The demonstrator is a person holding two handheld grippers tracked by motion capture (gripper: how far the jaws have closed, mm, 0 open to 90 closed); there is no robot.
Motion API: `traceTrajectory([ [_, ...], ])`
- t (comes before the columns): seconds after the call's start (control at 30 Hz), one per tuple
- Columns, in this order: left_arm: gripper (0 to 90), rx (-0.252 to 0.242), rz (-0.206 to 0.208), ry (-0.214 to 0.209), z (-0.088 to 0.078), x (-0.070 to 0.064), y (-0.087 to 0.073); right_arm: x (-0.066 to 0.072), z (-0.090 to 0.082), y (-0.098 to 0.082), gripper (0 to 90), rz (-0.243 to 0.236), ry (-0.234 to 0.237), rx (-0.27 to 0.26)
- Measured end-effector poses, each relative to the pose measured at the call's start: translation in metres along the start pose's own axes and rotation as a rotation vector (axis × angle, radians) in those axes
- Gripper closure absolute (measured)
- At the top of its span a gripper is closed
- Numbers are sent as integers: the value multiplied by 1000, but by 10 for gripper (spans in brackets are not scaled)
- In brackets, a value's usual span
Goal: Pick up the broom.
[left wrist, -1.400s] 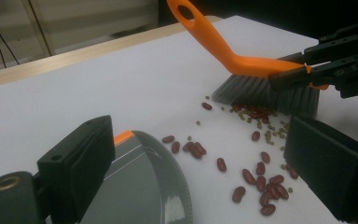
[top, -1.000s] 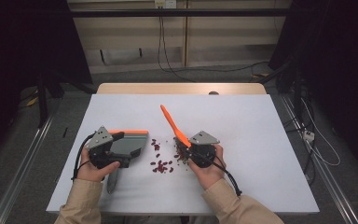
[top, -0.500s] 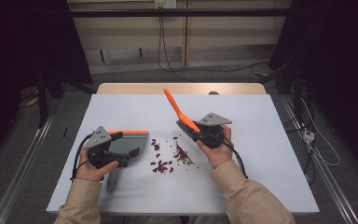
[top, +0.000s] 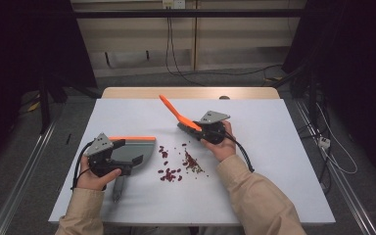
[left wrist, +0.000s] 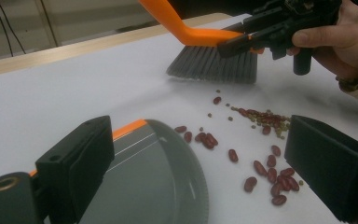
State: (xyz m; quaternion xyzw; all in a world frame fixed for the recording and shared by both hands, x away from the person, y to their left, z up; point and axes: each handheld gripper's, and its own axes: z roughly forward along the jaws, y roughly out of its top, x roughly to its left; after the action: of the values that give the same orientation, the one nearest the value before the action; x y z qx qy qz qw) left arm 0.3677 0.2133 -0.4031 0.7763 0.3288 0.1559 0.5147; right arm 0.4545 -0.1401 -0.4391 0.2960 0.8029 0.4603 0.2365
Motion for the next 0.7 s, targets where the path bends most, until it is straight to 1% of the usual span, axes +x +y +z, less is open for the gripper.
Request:
traceTrajectory([
  [0.07,78,5,-3,5,-2,2,-2,3,2,-1,713,-9,30,1],
  [0.1,77,4,-4,11,-2,2,-3,6,2,-1,713,-26,38,7],
  [0.2,75,10,-15,13,-4,3,-5,15,1,0,710,-104,66,27],
  [0.27,75,9,-11,15,-4,4,-6,19,-2,0,710,-129,79,36],
  [0.33,75,10,-12,14,-4,3,-6,22,-4,0,710,-126,105,36],
  [0.4,74,11,-14,15,-5,4,-7,24,-6,0,710,-142,113,41],
  [0.53,74,13,-14,17,-6,4,-8,27,-11,-1,708,-152,148,44],
  [0.7,75,13,-17,20,-7,4,-9,29,-17,-4,707,-148,184,41],
])
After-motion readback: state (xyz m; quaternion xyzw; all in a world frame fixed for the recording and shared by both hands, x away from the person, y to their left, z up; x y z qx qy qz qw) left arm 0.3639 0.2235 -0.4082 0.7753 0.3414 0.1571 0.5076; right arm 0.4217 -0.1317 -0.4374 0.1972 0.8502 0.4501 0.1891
